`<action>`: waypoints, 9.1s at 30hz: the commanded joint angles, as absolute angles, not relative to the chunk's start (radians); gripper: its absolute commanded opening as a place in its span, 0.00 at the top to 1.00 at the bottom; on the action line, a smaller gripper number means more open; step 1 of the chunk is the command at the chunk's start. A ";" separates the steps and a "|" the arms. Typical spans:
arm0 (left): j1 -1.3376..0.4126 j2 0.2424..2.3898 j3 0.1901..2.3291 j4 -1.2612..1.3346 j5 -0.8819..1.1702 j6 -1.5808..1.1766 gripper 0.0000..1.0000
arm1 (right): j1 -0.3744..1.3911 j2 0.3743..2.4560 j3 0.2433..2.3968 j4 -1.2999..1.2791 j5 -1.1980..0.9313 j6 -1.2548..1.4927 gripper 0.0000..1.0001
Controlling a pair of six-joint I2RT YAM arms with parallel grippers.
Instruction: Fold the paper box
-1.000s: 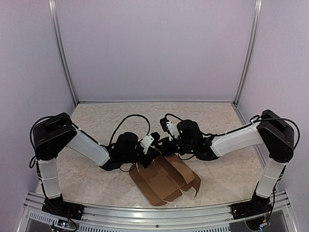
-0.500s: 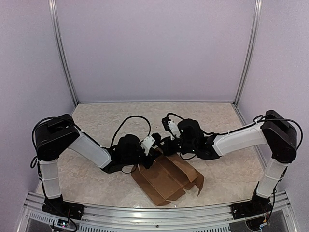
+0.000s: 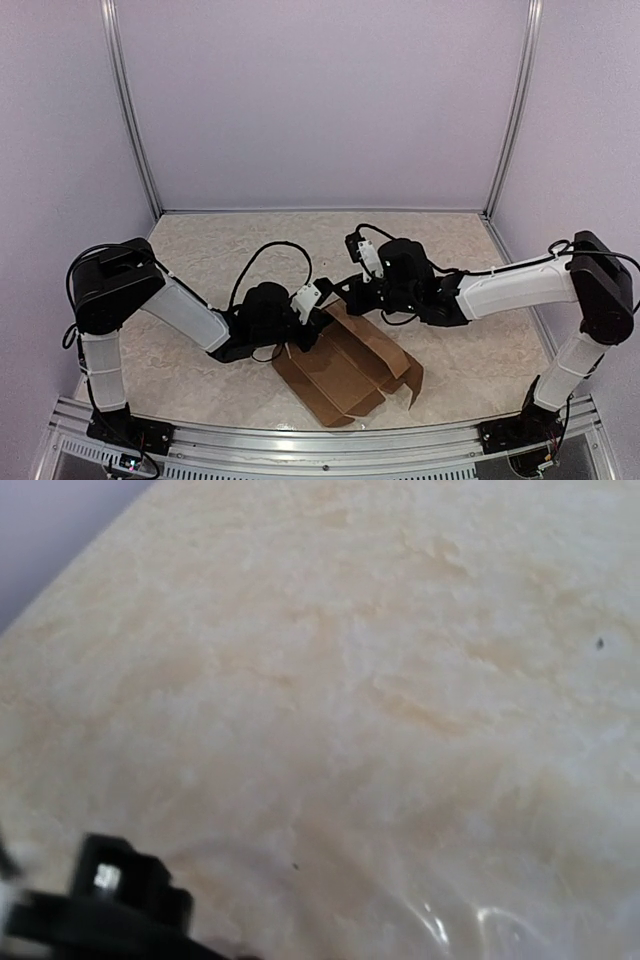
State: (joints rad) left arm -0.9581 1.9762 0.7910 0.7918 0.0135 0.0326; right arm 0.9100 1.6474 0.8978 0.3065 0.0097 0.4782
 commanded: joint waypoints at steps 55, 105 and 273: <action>-1.026 2.081 0.816 0.925 -0.282 -0.080 1.00 | 0.993 1.735 0.768 0.406 0.047 0.577 1.00; -1.093 1.968 0.824 0.618 -0.762 -0.442 1.00 | 0.948 1.360 0.755 -0.072 0.168 0.826 0.39; -0.899 1.565 0.703 0.695 -0.198 -0.593 1.00 | 0.902 1.112 0.540 0.572 -0.083 0.949 0.49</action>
